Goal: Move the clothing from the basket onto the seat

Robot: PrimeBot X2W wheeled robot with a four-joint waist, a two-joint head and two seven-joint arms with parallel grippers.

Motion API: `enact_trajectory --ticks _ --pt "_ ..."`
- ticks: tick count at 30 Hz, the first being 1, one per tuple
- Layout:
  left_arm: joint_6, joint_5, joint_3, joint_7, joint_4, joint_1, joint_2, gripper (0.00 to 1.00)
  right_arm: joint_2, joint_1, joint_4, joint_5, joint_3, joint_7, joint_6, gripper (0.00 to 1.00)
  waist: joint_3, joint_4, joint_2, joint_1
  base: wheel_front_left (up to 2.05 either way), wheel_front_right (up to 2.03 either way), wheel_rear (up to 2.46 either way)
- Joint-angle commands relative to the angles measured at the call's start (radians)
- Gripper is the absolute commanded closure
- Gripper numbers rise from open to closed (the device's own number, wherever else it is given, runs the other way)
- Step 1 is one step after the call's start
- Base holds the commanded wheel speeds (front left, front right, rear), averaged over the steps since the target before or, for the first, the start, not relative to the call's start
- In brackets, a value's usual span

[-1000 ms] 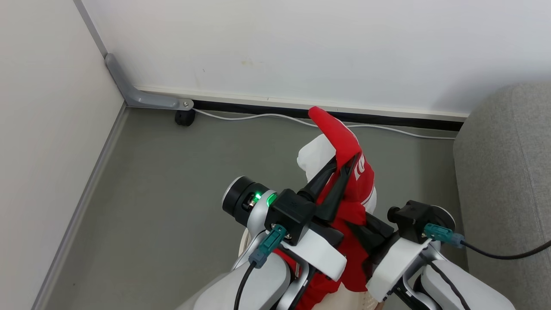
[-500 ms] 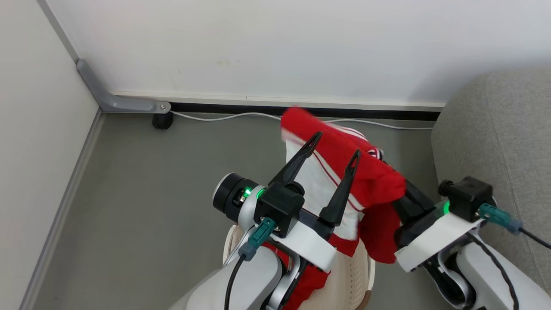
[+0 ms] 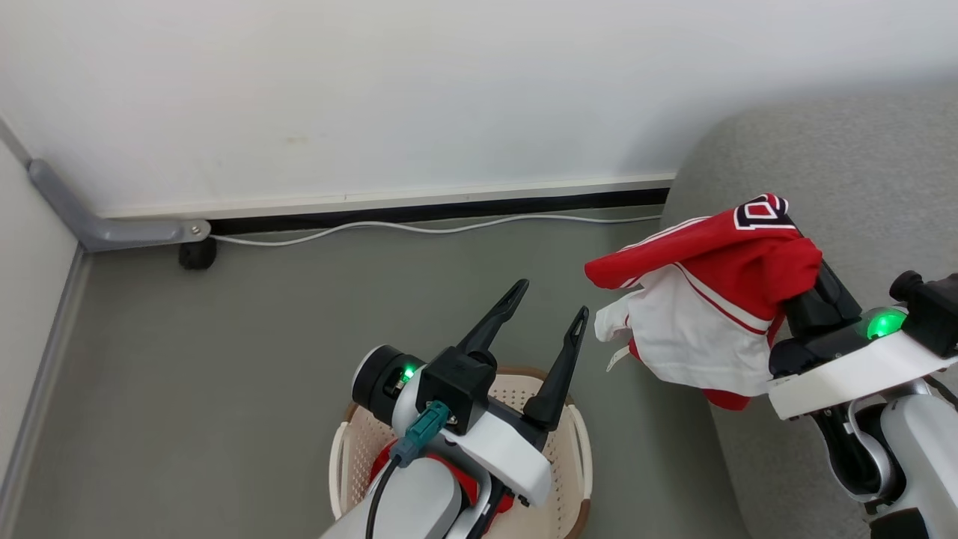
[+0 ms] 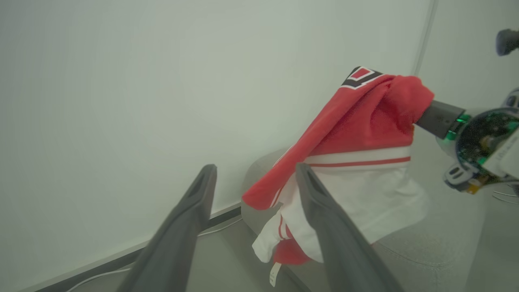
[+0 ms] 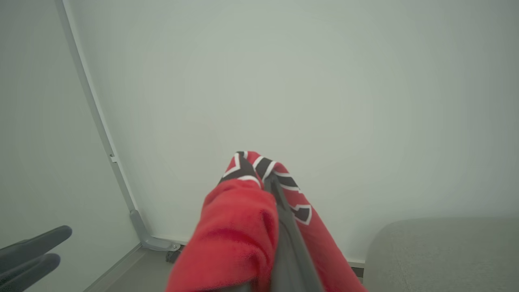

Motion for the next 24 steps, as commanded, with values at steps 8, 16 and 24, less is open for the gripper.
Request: enact_trajectory --ticks 8,16,24 --pt "-0.063 0.011 0.063 -0.005 0.014 0.022 0.002 0.00 -0.009 0.023 -0.027 -0.010 -0.038 -0.006 0.004 1.00 -0.042 -0.188 -0.0001 0.0001 0.00 0.00 0.00" --pt "-0.094 0.020 0.095 -0.005 0.025 0.034 0.002 0.00 -0.009 0.039 -0.042 -0.006 -0.065 -0.006 0.004 1.00 -0.041 -0.335 -0.0001 0.0001 0.00 0.00 0.00" --pt "-0.094 0.032 0.113 -0.005 0.017 0.039 0.002 0.00 -0.013 0.062 -0.066 0.014 -0.110 -0.006 0.004 1.00 -0.029 -0.435 -0.0001 0.0001 0.00 0.00 0.00"
